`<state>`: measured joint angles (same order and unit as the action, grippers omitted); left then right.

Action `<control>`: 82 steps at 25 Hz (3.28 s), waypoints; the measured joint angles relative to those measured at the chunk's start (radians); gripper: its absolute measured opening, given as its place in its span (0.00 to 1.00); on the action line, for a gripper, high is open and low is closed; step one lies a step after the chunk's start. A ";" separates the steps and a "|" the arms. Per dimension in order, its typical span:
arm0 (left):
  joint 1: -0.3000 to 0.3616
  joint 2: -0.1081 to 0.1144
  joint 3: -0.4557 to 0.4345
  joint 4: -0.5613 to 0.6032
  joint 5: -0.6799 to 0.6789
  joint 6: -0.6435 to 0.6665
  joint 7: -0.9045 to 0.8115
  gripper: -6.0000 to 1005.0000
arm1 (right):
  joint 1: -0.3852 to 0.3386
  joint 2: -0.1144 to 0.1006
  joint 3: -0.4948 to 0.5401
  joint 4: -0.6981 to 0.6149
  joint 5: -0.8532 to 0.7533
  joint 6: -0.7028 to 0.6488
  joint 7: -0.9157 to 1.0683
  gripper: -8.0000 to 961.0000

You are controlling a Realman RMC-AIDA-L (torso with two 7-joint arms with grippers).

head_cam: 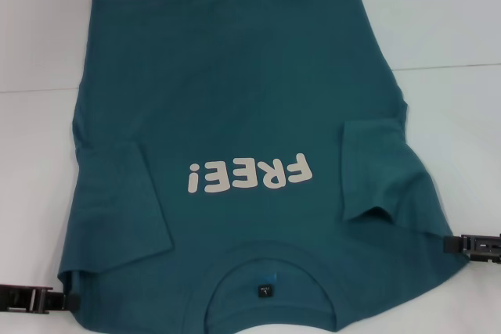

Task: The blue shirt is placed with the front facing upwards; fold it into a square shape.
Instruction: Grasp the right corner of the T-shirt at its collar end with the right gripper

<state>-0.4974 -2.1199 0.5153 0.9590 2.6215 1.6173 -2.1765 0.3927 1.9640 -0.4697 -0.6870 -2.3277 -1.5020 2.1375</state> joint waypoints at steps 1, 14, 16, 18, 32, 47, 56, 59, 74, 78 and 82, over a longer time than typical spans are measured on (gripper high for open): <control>0.000 0.000 0.000 -0.001 0.000 0.000 0.000 0.03 | 0.000 0.000 0.000 0.000 -0.004 0.000 0.001 0.98; -0.004 0.002 0.000 -0.002 -0.002 -0.001 0.001 0.03 | 0.015 0.003 0.000 0.000 -0.021 0.000 0.011 0.98; -0.004 0.003 0.000 -0.002 -0.002 -0.001 0.001 0.03 | 0.018 0.004 -0.004 0.000 -0.021 0.000 0.011 0.98; -0.004 0.003 0.000 -0.002 -0.002 -0.001 0.001 0.03 | 0.022 0.006 -0.010 0.000 -0.021 0.000 0.012 0.98; -0.009 0.005 0.000 -0.002 -0.003 -0.001 0.001 0.03 | 0.061 0.025 -0.020 0.000 -0.018 -0.057 -0.001 0.98; -0.009 0.000 0.000 -0.003 -0.003 -0.002 0.001 0.03 | 0.023 0.003 -0.003 -0.015 -0.017 -0.062 0.000 0.98; -0.014 -0.001 0.004 -0.003 -0.003 -0.003 0.003 0.03 | -0.015 -0.015 0.002 -0.054 -0.021 -0.060 0.029 0.98; -0.014 -0.002 0.005 -0.003 -0.003 -0.003 0.003 0.03 | -0.011 -0.014 -0.005 -0.054 -0.022 -0.053 0.034 0.98; -0.014 -0.002 0.004 -0.003 -0.012 -0.006 0.004 0.03 | 0.031 -0.002 -0.007 -0.055 -0.082 -0.031 0.052 0.98; -0.015 -0.002 0.004 -0.003 -0.012 -0.013 0.005 0.03 | 0.038 -0.002 -0.007 -0.056 -0.088 -0.027 0.060 0.98; -0.015 -0.001 0.005 -0.003 -0.012 -0.014 0.004 0.03 | 0.042 -0.001 -0.014 -0.056 -0.088 -0.027 0.064 0.98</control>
<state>-0.5123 -2.1214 0.5200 0.9557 2.6091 1.6034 -2.1721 0.4345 1.9628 -0.4837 -0.7425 -2.4161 -1.5288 2.2019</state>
